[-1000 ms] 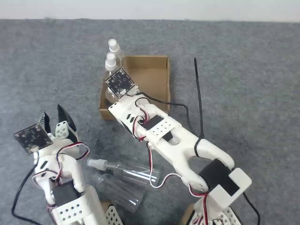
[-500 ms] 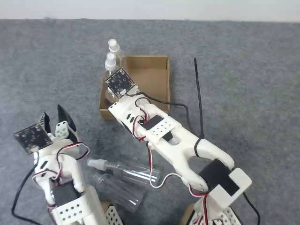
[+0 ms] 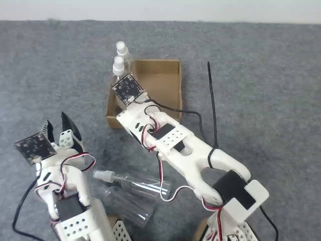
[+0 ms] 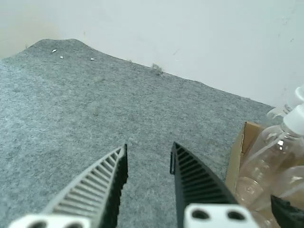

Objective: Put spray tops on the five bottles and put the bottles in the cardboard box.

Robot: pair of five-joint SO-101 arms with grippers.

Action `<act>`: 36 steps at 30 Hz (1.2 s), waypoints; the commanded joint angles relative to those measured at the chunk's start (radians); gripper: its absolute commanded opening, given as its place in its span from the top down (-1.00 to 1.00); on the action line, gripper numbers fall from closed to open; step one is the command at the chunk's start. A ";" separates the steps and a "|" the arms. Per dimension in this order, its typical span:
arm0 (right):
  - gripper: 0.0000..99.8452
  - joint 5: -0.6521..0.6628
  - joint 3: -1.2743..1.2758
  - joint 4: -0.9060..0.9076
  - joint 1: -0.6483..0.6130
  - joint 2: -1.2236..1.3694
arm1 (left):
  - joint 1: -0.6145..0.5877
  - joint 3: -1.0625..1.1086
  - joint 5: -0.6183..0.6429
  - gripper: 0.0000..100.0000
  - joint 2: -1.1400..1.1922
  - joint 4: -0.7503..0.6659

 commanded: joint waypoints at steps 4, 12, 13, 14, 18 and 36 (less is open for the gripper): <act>0.48 0.000 -0.049 0.025 -0.005 -0.007 | -0.002 -0.001 -0.043 0.72 -0.017 -0.038; 0.46 -0.003 -0.049 0.024 -0.005 -0.007 | -0.002 -0.001 -0.043 0.72 -0.017 -0.038; 0.44 -0.005 -0.049 0.027 -0.005 -0.007 | -0.002 -0.001 -0.043 0.72 -0.017 -0.038; 0.42 -0.005 -0.049 0.027 -0.005 -0.007 | -0.002 -0.001 -0.043 0.72 -0.017 -0.038; 0.41 -0.002 -0.046 0.028 -0.005 -0.007 | -0.002 -0.001 -0.044 0.72 -0.017 -0.038; 0.41 -0.005 -0.061 0.269 -0.038 -0.150 | -0.002 -0.001 -0.046 0.72 -0.017 -0.038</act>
